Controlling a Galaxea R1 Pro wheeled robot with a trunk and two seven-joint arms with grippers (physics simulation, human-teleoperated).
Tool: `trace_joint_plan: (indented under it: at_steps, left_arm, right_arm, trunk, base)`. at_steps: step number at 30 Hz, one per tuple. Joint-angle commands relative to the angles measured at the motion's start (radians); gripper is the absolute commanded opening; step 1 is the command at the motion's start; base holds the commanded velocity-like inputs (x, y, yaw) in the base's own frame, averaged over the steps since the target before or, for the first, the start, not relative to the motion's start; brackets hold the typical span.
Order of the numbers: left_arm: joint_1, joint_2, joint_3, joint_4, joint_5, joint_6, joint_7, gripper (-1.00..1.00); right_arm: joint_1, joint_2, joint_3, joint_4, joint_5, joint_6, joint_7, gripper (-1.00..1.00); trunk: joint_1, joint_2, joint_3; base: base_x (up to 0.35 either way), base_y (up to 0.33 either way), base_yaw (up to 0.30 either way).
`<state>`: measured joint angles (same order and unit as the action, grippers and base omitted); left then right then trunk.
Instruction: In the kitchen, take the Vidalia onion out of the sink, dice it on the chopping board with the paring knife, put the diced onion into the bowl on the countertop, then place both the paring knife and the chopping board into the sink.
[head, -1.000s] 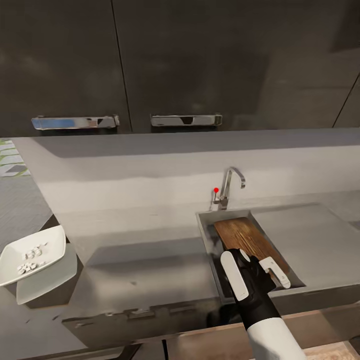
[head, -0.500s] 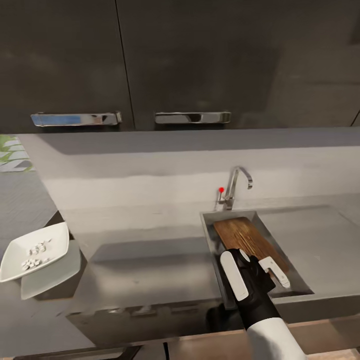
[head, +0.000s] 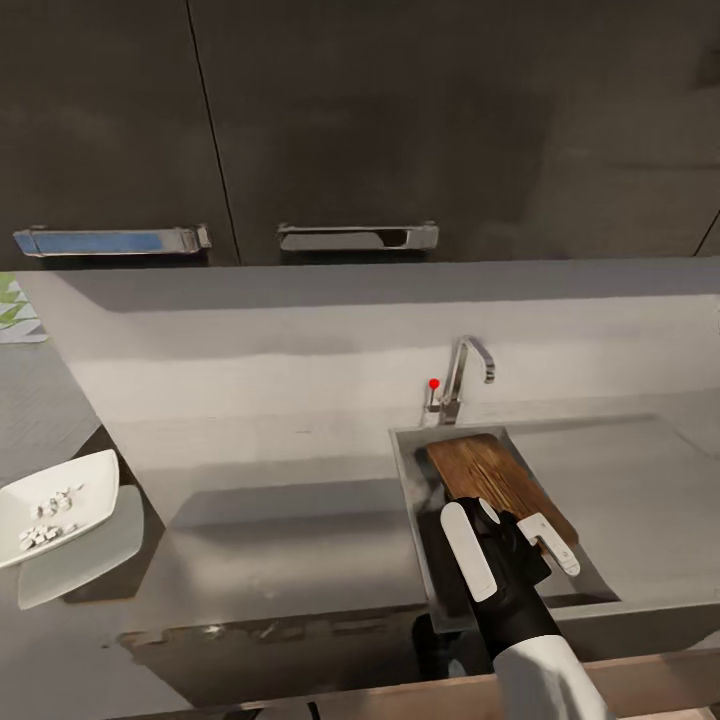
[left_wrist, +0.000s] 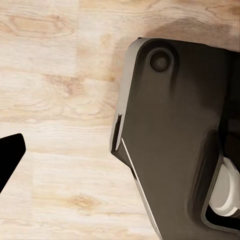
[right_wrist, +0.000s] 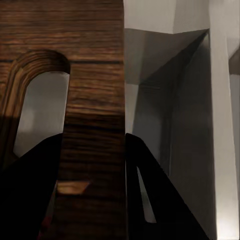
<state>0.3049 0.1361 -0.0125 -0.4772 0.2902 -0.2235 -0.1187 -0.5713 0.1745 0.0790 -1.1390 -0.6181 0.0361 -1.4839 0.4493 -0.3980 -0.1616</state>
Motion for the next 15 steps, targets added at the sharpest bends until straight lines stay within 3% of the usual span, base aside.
trace_joint_plan:
  at_steps: [1, 15]
  left_arm:
    - [0.000, 0.000, -0.001, -0.001, 0.010, 0.000, -0.005, 1.00]
    - [0.000, 0.000, -0.001, 0.000, 0.010, 0.000, -0.005, 1.00]
  right_arm:
    - [-0.001, 0.000, 0.001, -0.001, -0.003, 0.004, -0.004, -1.00]
    - [-0.001, 0.000, 0.001, 0.000, -0.003, 0.004, -0.003, -1.00]
  trunk:
    - [0.001, -0.002, -0.003]
    - [0.001, -0.002, -0.024]
  base:
    - [0.011, -0.023, 0.000]
    - [0.001, -0.003, 0.000]
